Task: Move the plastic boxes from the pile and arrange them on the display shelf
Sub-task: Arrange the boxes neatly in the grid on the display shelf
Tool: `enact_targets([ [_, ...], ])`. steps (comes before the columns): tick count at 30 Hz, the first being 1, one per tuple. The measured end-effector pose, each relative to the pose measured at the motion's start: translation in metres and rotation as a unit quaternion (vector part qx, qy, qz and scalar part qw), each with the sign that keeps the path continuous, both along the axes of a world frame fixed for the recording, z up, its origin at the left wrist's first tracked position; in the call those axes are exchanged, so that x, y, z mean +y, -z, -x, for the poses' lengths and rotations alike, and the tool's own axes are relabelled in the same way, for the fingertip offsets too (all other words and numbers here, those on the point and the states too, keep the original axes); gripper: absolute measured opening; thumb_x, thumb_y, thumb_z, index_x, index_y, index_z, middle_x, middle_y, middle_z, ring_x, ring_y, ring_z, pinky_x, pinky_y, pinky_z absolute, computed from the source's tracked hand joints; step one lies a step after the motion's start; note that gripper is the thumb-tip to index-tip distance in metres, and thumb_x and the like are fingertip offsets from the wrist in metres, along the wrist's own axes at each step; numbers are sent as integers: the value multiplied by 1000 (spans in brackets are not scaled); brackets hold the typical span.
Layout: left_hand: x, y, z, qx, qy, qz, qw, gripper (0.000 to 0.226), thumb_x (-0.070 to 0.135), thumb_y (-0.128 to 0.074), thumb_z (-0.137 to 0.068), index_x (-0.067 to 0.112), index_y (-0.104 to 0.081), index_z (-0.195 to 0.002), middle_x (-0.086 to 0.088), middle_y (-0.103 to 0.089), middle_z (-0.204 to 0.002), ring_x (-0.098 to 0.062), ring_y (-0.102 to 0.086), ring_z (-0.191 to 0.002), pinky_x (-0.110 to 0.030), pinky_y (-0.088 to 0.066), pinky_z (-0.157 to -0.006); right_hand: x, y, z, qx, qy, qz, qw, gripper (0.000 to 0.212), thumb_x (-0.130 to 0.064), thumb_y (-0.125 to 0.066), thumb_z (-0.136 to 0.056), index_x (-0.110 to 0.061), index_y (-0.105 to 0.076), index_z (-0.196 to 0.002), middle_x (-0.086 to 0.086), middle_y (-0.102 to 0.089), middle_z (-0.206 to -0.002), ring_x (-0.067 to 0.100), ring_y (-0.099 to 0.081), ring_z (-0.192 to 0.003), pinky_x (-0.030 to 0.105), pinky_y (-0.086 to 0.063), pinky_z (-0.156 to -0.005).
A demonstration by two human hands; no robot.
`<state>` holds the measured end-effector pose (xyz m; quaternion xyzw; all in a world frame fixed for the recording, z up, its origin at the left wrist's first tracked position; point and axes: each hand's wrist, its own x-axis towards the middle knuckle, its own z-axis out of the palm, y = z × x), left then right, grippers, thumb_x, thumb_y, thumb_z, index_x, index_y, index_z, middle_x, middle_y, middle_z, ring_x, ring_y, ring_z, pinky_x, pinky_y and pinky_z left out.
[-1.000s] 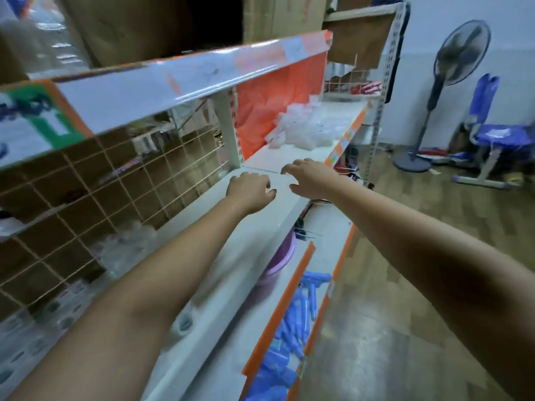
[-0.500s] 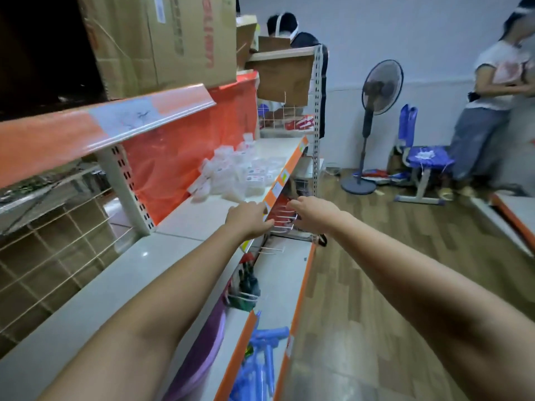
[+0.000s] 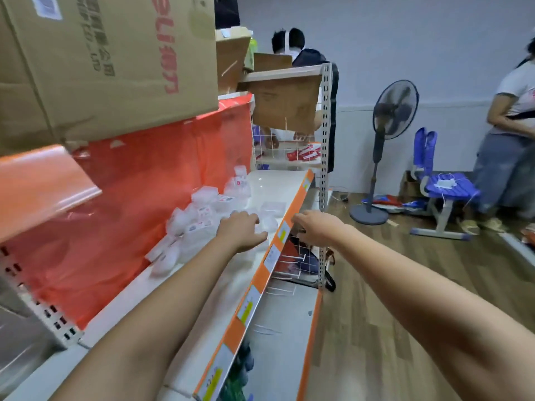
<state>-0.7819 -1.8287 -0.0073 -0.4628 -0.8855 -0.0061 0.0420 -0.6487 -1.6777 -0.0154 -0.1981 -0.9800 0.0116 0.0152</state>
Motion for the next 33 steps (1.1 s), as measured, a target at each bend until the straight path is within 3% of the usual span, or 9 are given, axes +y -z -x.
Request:
enact_targets([
  [7,43,0,80,-12,-69,11,997,49,44,-49,-90,19,-50,-133,-9,-49,-136,-29,-40,-128,-39,-39,-98,74,19,74,-32,-25,15,999,48,-20,-46,-95,-20,-37,-141,8,-46,-137,30,-45,-126,43,-45,-95],
  [10,60,0,112,-30,-123,-19,992,49,41,-51,-90,19,-49,-135,-8,-47,-138,-30,-39,-127,-39,-39,-99,104,31,111,-34,-54,20,998,48,-14,-47,-94,-18,-37,-141,11,-46,-135,31,-46,-122,44,-46,-94],
  [16,96,12,164,-77,-244,-80,963,54,34,-56,-87,21,-44,-138,-12,-48,-136,-33,-45,-124,-36,-41,-95,154,58,184,-32,-141,27,989,49,-23,-49,-94,-22,-37,-142,6,-40,-140,27,-38,-128,40,-40,-101],
  [21,113,28,185,-110,-319,-77,938,62,46,-55,-88,18,-39,-140,-13,-45,-136,-33,-45,-124,-36,-40,-97,177,76,216,-32,-190,97,976,48,-32,-47,-96,-25,-36,-142,0,-34,-144,23,-36,-129,36,-39,-102],
  [26,131,44,181,-57,-382,-85,919,59,56,-51,-87,15,-45,-129,-11,-47,-129,-32,-45,-119,-38,-40,-93,184,88,228,-3,-208,157,965,56,-23,-52,-87,-26,-36,-141,-2,-30,-144,22,-39,-127,33,-39,-100],
  [33,160,50,175,-75,-443,-134,883,66,51,-52,-86,12,-34,-136,-13,-38,-135,-35,-42,-122,-38,-39,-95,195,96,236,34,-223,261,939,59,-15,-59,-80,-22,-44,-136,1,-35,-142,22,-38,-127,28,-34,-104],
])
